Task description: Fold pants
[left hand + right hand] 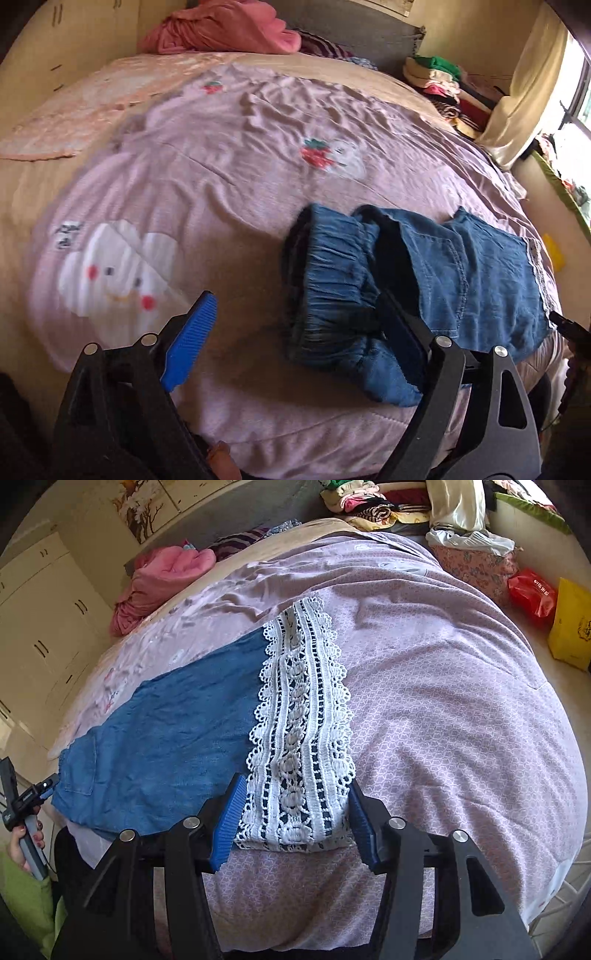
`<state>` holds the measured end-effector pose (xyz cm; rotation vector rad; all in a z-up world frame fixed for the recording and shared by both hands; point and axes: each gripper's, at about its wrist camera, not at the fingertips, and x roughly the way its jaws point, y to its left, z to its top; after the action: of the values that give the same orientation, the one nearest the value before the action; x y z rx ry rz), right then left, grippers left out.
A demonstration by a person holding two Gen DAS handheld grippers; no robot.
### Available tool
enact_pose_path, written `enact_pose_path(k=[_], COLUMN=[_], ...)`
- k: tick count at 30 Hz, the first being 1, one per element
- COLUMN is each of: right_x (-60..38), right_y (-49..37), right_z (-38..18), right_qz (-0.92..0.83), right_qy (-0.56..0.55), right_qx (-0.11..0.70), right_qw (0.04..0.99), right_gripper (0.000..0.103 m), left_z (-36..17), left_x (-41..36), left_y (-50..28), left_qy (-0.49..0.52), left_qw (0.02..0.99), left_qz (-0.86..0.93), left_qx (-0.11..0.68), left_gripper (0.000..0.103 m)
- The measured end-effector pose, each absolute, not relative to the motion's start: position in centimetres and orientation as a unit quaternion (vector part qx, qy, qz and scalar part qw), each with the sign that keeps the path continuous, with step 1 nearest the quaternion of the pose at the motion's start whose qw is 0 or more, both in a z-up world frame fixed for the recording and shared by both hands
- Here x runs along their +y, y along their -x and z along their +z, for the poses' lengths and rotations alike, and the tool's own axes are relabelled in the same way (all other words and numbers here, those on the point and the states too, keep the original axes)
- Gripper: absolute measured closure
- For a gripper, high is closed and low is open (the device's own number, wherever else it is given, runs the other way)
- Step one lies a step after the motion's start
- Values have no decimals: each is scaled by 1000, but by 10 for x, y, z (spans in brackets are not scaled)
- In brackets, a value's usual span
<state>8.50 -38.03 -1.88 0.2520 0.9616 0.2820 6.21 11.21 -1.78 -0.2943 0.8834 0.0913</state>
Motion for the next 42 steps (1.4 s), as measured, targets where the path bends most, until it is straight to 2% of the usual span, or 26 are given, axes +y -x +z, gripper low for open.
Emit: enact_pose_path(k=[1, 2, 3, 4, 6, 8, 12, 16, 18, 20, 21, 22, 24, 27, 34, 39, 42], right_x=[-381, -381, -381, -380, -378, -375, -376, -375, -374, -375, -375, -377, -379, -383, -372, -334, -312], right_y=[-84, -83, -82, -81, -78, -74, -65, -64, -63, -63, -63, -62, -59, -50, -23, -19, -22], right_z=[-19, -19, -19, -18, -19, -18, -9, -22, -25, -26, -26, -26, -21, -9, 22, 37, 41], right_qz=[135, 134, 134, 135, 140, 143, 126, 119, 110, 98, 96, 95, 87, 71, 84, 124, 140], right_qy=[-122, -123, -123, -119, -111, -95, -69, -73, -70, -70, -69, -72, -74, -68, -56, -32, -13], right_qx=[459, 458, 458, 458, 460, 460, 448, 460, 460, 460, 459, 459, 456, 440, 396, 372, 369], right_qw=[870, 870, 870, 871, 870, 871, 883, 877, 878, 880, 880, 881, 882, 893, 913, 919, 919], right_gripper=[52, 54, 57, 60, 77, 84, 85, 82, 78, 71, 69, 68, 60, 53, 48, 45, 39], left_z=[-21, -24, -26, -29, -31, -27, -4, -23, -36, -41, -40, -39, -34, -17, 39, 64, 63], left_x=[111, 106, 100, 93, 89, 95, 111, 117, 115, 116, 116, 119, 124, 123, 109, 67, 34], left_y=[-65, -67, -69, -71, -72, -73, -69, -78, -80, -80, -79, -78, -73, -59, -32, -39, -55], left_qy=[149, 163, 166, 151, 134, 143, 135, 136, 132, 128, 121, 122, 139, 128, 75, 42, 20], left_qw=[890, 888, 887, 888, 890, 890, 907, 894, 890, 889, 890, 890, 890, 897, 926, 940, 941], left_qz=[35, 16, 5, 13, 21, 21, 35, 36, 41, 47, 55, 59, 51, 57, 68, 21, -9], left_qx=[429, 430, 430, 433, 436, 433, 396, 426, 435, 438, 436, 435, 431, 419, 364, 337, 337], left_gripper=[23, 30, 61, 66, 69, 71, 74, 74, 72, 65, 55, 51, 51, 42, 27, 14, 12])
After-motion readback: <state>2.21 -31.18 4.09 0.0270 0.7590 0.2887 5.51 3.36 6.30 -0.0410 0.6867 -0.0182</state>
